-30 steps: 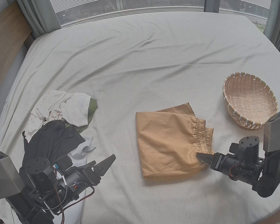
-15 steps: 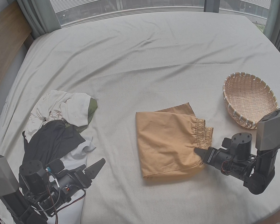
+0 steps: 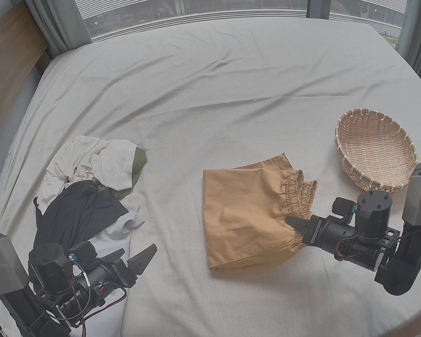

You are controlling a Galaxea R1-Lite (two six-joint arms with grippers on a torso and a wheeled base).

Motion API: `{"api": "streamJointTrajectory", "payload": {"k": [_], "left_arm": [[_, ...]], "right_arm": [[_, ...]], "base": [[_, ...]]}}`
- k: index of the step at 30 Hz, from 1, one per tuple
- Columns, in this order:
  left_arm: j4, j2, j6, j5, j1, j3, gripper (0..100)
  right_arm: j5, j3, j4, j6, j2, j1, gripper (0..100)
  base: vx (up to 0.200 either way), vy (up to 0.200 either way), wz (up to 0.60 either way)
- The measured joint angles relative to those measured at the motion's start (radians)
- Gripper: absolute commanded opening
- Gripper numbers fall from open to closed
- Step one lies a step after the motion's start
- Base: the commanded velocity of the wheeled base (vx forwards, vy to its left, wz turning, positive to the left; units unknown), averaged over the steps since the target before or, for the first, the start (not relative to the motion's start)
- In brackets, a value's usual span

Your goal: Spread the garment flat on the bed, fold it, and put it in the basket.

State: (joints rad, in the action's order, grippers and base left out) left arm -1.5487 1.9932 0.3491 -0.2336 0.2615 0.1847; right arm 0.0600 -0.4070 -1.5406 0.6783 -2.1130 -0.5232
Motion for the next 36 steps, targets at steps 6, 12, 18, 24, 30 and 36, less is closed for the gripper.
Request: {"api": "streamJointTrajectory", "payload": {"k": [6, 12, 18, 24, 30, 36], "left_arm": [[-0.001, -0.005, -0.033, 0.001, -0.017, -0.016, 100], [-0.002, -0.009, -0.034, 0.001, -0.019, -0.020, 100], [-0.002, -0.009, -0.034, 0.001, -0.017, -0.021, 100], [-0.001, -0.009, -0.034, 0.001, -0.015, -0.022, 100], [-0.001, -0.009, -0.033, 0.000, -0.015, -0.027, 100], [-0.002, -0.008, -0.032, 0.001, -0.015, -0.035, 100]], "right_arm": [[0.037, 0.001, 0.009, -0.046, 0.146, -0.071, 0], [0.045, -0.038, 0.068, -0.054, 0.206, -0.078, 0], [0.057, -0.096, 0.127, -0.054, 0.255, -0.085, 0], [0.059, -0.117, 0.139, -0.056, 0.285, -0.092, 0], [0.059, -0.123, 0.141, -0.087, 0.296, -0.085, 0], [0.059, -0.148, 0.145, -0.117, 0.299, -0.066, 0]], "base": [[0.000, 0.000, 0.00], [0.000, 0.000, 0.00], [0.000, 0.000, 0.00], [0.000, 0.000, 0.00], [0.000, 0.000, 0.00], [0.000, 0.000, 0.00]]}}
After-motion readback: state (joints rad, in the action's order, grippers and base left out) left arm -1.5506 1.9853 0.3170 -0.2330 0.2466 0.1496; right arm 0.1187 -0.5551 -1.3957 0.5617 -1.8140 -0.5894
